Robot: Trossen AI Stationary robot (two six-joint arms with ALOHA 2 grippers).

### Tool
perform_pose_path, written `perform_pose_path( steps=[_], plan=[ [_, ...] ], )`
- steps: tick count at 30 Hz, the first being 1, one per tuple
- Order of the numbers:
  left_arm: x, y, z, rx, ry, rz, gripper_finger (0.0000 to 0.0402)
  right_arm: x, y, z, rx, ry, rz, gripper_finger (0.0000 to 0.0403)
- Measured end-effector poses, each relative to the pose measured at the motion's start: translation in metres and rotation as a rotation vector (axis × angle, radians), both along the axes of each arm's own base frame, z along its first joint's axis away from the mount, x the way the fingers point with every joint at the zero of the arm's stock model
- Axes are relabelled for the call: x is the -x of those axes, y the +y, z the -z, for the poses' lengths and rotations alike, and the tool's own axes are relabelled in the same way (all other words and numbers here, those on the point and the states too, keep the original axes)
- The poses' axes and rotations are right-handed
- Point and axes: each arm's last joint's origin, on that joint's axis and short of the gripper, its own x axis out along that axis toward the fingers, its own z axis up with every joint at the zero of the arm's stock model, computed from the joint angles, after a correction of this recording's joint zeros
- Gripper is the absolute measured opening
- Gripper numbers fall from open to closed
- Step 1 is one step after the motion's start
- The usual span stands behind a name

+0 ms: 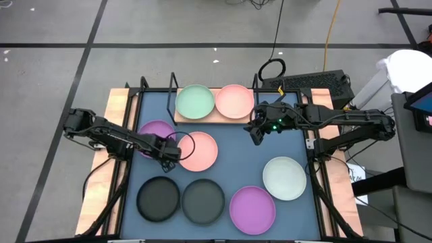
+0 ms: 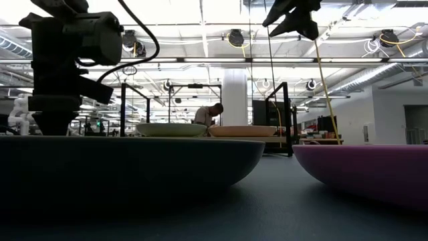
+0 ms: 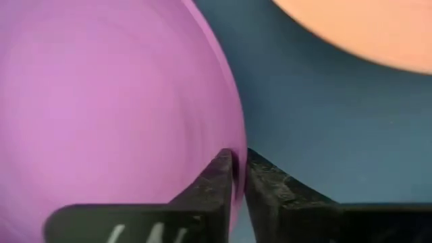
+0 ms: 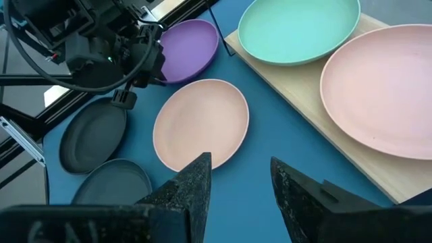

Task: Place and stack plates onto a shelf
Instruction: Stack the left purple plate on top of the green plate

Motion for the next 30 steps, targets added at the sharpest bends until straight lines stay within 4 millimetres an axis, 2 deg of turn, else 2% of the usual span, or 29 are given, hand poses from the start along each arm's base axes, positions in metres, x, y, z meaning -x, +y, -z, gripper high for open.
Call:
perform_pose_path(
  steps=[3,11,22,30],
  plan=[
    [0.000,0.000,-0.001,-0.012,-0.002,0.002,0.0012,0.000,0.000,0.000,0.007,0.002,-0.005,0.0137],
    [0.000,-0.004,-0.007,0.039,0.026,-0.015,0.0009,0.001,-0.001,0.001,0.020,0.021,0.010,0.0137],
    [-0.017,-0.023,-0.048,0.070,-0.005,0.048,0.0009,0.004,-0.001,0.004,0.007,0.055,0.053,0.0137],
    [-0.024,-0.035,-0.087,0.069,-0.016,0.116,0.0009,0.019,0.010,0.018,-0.066,0.252,0.083,0.0137]
  ],
)
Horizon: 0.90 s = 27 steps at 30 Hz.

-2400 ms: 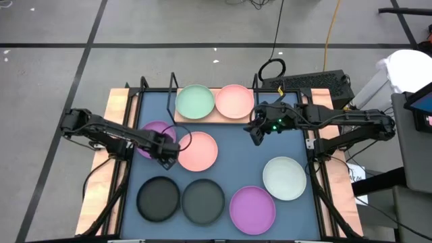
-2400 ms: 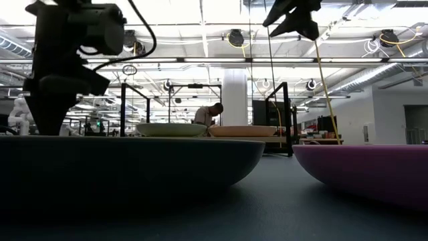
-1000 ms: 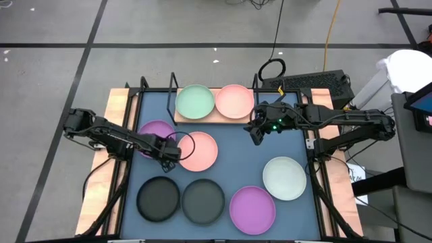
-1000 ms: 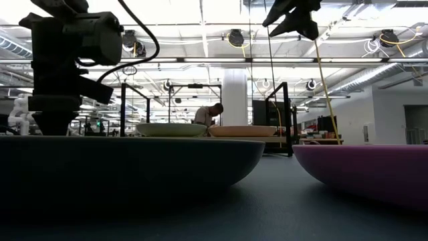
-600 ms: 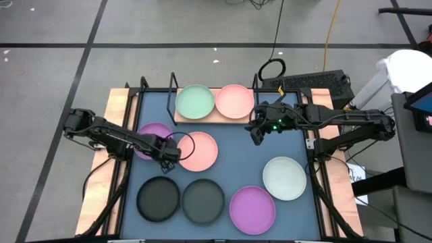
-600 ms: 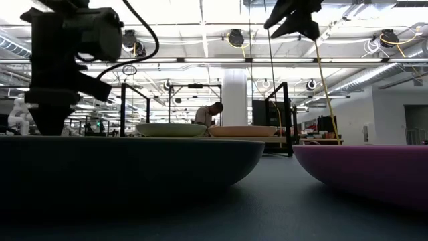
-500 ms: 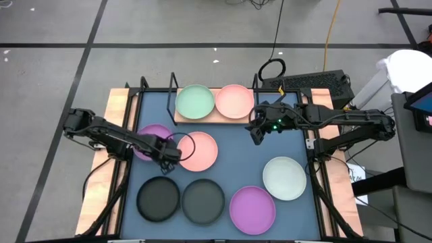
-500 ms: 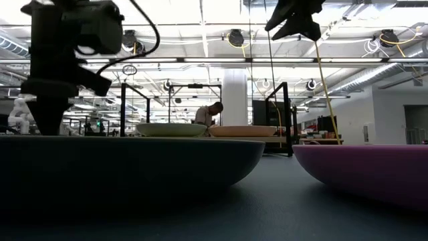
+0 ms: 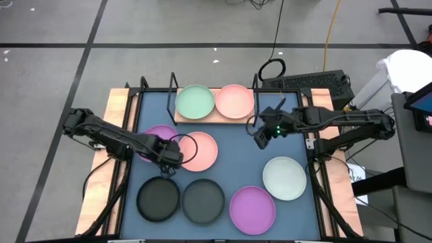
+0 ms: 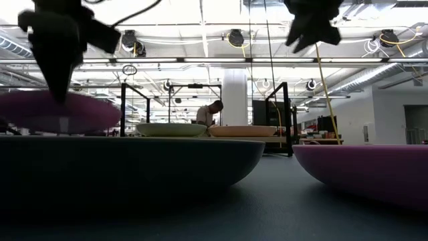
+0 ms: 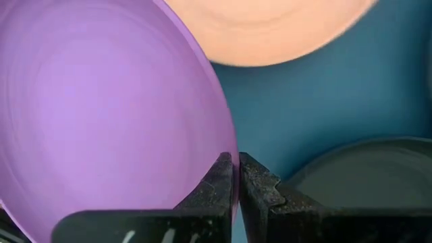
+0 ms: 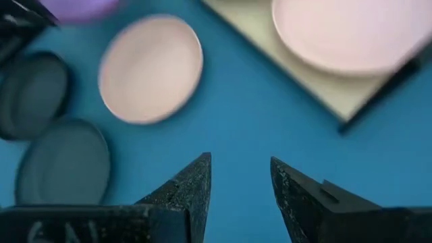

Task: Place and stack plates onto a shelf
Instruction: Stack the left purple plate on top of the green plate

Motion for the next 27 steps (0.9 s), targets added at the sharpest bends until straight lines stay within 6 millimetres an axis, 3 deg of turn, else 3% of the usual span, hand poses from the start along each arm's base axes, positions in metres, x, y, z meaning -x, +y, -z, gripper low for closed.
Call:
perform_pose_path(
  steps=[12,27],
  plan=[
    [-0.016,-0.007,-0.061,0.043,-0.165,0.068,0.0009,0.011,0.030,0.007,-0.109,0.094,0.034,0.0137],
    [-0.029,0.002,-0.110,0.093,-0.343,0.197,0.0009,0.044,0.046,0.022,-0.129,0.404,0.095,0.0137]
  ],
)
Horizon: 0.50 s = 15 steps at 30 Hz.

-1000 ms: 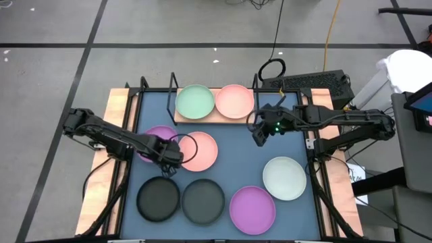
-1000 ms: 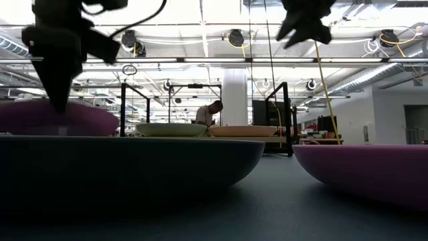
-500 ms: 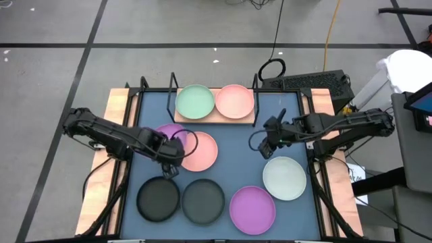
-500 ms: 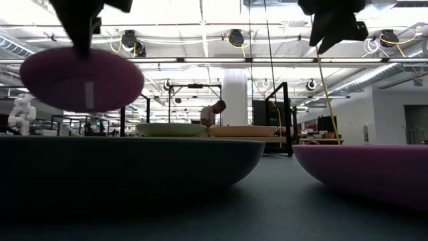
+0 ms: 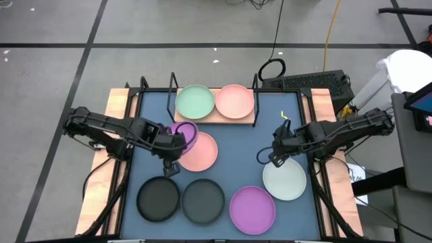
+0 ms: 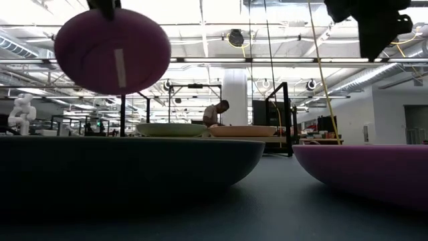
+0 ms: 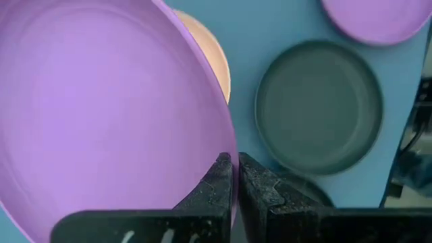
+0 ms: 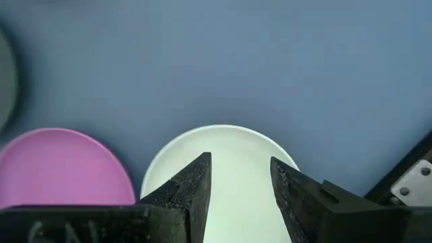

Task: Place and stack plates onto a shelf
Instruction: Stack the left purple plate on top of the green plate

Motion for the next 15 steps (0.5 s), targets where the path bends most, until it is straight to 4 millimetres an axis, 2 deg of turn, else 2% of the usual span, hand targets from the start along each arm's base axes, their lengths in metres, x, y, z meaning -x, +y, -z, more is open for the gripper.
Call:
perform_pose_path(
  steps=[7,15],
  plan=[
    [-0.005,0.015,-0.014,-0.001,-0.065,-0.017,0.0009,0.001,0.001,0.026,-0.030,0.045,0.054,0.0137],
    [-0.007,0.031,-0.035,-0.006,-0.136,-0.014,0.0009,0.001,0.008,0.062,-0.159,0.061,0.036,0.0137]
  ],
)
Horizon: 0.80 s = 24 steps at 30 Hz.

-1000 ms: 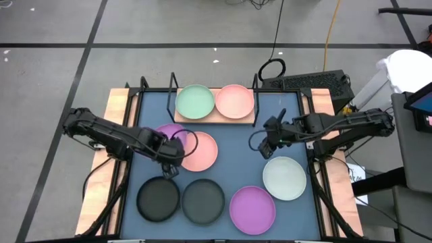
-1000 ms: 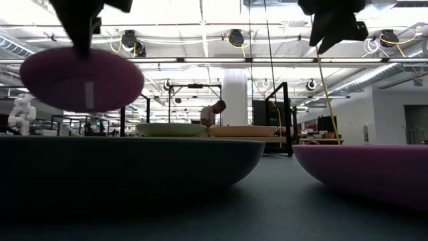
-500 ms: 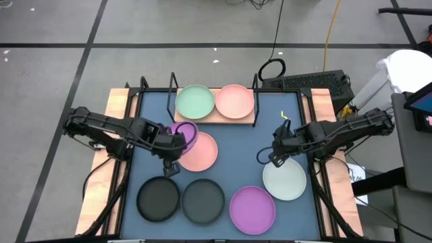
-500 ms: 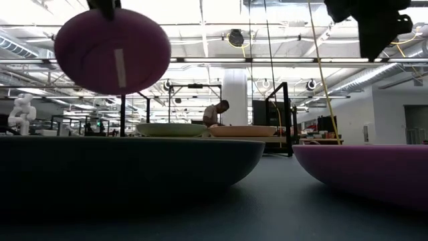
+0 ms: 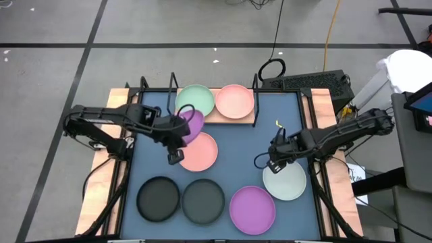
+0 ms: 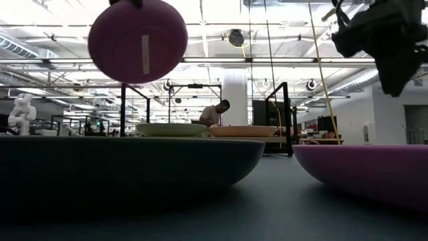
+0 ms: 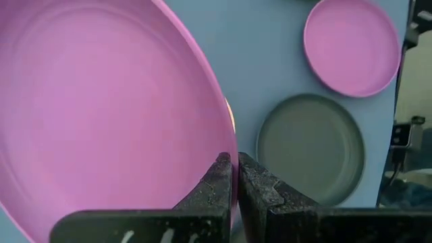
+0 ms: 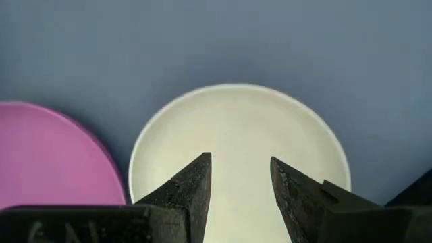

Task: Place and stack plates onto a shelf
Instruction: Stack the left purple plate on top of the green plate

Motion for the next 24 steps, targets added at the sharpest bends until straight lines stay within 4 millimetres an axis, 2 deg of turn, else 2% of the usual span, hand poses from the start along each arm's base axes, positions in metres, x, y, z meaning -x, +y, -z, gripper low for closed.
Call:
perform_pose_path(
  steps=[5,12,24],
  plan=[
    [0.001,0.008,-0.012,-0.008,-0.040,-0.008,0.0009,0.003,0.006,0.010,-0.024,0.007,-0.011,0.0137],
    [0.002,0.014,-0.022,-0.008,-0.071,-0.032,0.0009,0.005,0.009,0.013,-0.020,0.017,-0.034,0.0137],
    [0.000,0.016,-0.023,-0.002,-0.075,-0.001,0.0009,0.004,0.008,0.013,0.009,0.004,-0.219,0.0137]
  ],
)
